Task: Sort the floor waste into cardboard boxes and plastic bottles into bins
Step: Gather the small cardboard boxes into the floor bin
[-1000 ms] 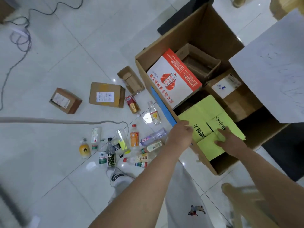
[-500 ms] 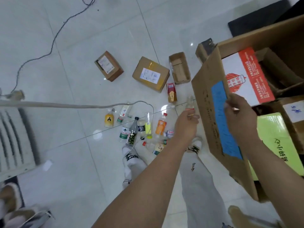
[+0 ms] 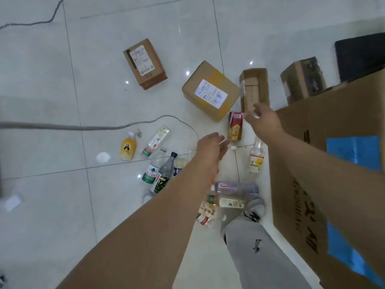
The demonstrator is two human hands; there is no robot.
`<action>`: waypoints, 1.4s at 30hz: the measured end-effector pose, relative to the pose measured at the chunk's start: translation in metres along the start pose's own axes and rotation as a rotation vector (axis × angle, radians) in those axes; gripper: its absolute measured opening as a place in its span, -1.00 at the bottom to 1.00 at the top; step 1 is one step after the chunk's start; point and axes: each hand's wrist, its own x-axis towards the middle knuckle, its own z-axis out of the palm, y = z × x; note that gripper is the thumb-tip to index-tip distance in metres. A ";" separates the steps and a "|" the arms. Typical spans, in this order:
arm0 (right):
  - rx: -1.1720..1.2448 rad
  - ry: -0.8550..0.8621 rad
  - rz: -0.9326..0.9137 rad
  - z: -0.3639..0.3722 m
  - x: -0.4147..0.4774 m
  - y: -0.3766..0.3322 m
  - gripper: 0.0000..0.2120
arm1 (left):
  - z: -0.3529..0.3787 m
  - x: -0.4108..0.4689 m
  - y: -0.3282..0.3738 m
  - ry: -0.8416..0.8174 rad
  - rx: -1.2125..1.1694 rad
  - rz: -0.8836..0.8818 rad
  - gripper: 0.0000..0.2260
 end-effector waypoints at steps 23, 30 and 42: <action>0.101 0.061 -0.095 0.104 0.199 0.014 -0.56 | -0.017 0.231 0.009 -0.084 -0.116 0.092 -0.71; 0.406 0.076 -0.063 -0.004 -0.018 -0.074 -0.41 | -0.029 -0.012 0.062 -0.079 0.063 0.230 -0.69; 0.836 0.267 0.120 -0.190 -0.403 -0.010 -0.37 | 0.028 -0.372 -0.006 -0.333 0.668 0.355 -0.66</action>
